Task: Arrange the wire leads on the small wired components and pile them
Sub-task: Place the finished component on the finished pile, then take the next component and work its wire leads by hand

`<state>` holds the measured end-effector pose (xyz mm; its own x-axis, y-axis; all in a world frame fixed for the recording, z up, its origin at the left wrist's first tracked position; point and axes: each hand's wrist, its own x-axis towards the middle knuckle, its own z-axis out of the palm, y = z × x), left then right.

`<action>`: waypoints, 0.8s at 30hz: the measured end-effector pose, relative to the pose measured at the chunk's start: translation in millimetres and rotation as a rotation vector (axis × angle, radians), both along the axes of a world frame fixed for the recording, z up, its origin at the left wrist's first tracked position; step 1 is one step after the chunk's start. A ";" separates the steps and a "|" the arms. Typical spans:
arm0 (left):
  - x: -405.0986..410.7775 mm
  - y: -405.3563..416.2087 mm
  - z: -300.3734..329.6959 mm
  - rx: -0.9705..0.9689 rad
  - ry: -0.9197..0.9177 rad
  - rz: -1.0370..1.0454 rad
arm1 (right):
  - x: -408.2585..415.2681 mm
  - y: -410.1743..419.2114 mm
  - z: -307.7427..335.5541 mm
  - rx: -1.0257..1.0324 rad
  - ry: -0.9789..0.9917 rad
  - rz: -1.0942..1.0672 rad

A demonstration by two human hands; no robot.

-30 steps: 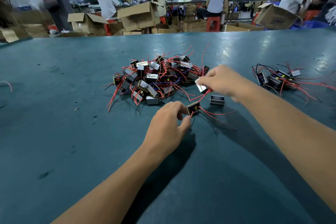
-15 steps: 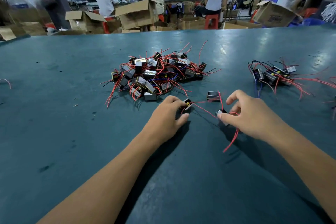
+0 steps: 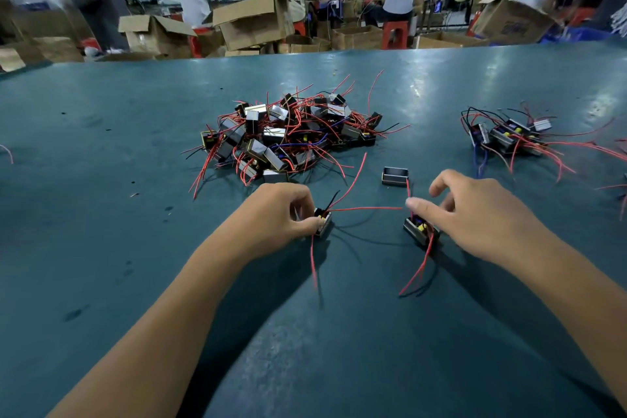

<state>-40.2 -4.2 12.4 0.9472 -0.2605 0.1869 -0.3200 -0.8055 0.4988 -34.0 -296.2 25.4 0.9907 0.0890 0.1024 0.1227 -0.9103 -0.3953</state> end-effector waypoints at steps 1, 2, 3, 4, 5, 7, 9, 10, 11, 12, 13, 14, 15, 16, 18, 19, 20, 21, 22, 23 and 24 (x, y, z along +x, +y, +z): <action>-0.1 -0.1 0.1 -0.013 0.006 -0.005 | -0.8 -0.3 2.4 0.015 -0.081 -0.012; 0.3 -0.7 -0.2 -0.029 0.023 -0.014 | -2.5 0.5 4.9 0.046 -0.178 -0.010; 1.1 -1.6 -0.6 -0.046 0.047 -0.029 | -5.5 2.3 7.4 0.097 -0.275 0.012; 1.6 -2.6 -0.9 -0.057 0.066 -0.049 | -9.8 5.6 10.1 0.162 -0.357 0.057; 1.4 -3.2 -1.1 -0.057 0.073 -0.069 | -15.0 10.1 12.4 0.225 -0.411 0.114; -0.5 -4.2 -1.1 -0.035 0.056 -0.101 | -25.1 20.8 13.7 0.287 -0.439 0.233; -3.0 -5.1 0.5 -0.012 0.034 -0.123 | -32.0 30.2 9.0 0.302 -0.394 0.323; -4.0 -5.7 1.6 -0.014 0.031 -0.129 | -33.4 33.8 5.1 0.297 -0.369 0.353; -4.8 -6.0 2.6 -0.026 0.035 -0.135 | -33.7 36.4 0.8 0.282 -0.351 0.377; -5.2 -6.6 3.4 -0.039 0.046 -0.145 | -33.6 38.2 -3.4 0.261 -0.336 0.394; -5.6 -7.4 4.0 -0.049 0.062 -0.157 | -33.4 39.1 -6.9 0.243 -0.321 0.407; -6.0 -8.7 4.5 -0.055 0.086 -0.166 | -33.1 39.5 -9.9 0.228 -0.310 0.421; -6.8 -10.5 4.9 -0.073 0.125 -0.170 | -33.2 39.8 -12.2 0.211 -0.306 0.438; -8.2 -12.9 5.0 -0.119 0.180 -0.168 | -33.4 40.2 -13.7 0.193 -0.309 0.457; -11.3 -18.4 4.2 -0.284 0.309 -0.155 | -33.7 40.8 -14.4 0.175 -0.306 0.476; -13.4 -21.1 4.1 -0.373 0.370 -0.145 | -33.8 41.1 -14.2 0.185 -0.289 0.476; -15.2 -23.7 3.5 -0.453 0.430 -0.144 | -33.4 41.4 -13.7 0.212 -0.262 0.470; -16.6 -25.8 2.7 -0.526 0.489 -0.151 | -32.6 41.3 -13.2 0.253 -0.229 0.464; -17.9 -27.5 1.6 -0.589 0.538 -0.163 | -31.8 41.3 -12.9 0.301 -0.195 0.459; -20.0 -29.1 1.6 -0.641 0.579 -0.176 | -31.0 41.1 -12.8 0.340 -0.166 0.455; -21.6 -30.5 1.8 -0.682 0.608 -0.189 | -30.4 40.6 -12.7 0.361 -0.146 0.450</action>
<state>-61.8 -34.7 14.3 0.8856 -0.4367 -0.1581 0.0558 -0.2380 0.9697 -64.3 -255.7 12.7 0.8370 0.4313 0.3367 0.5418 -0.5674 -0.6201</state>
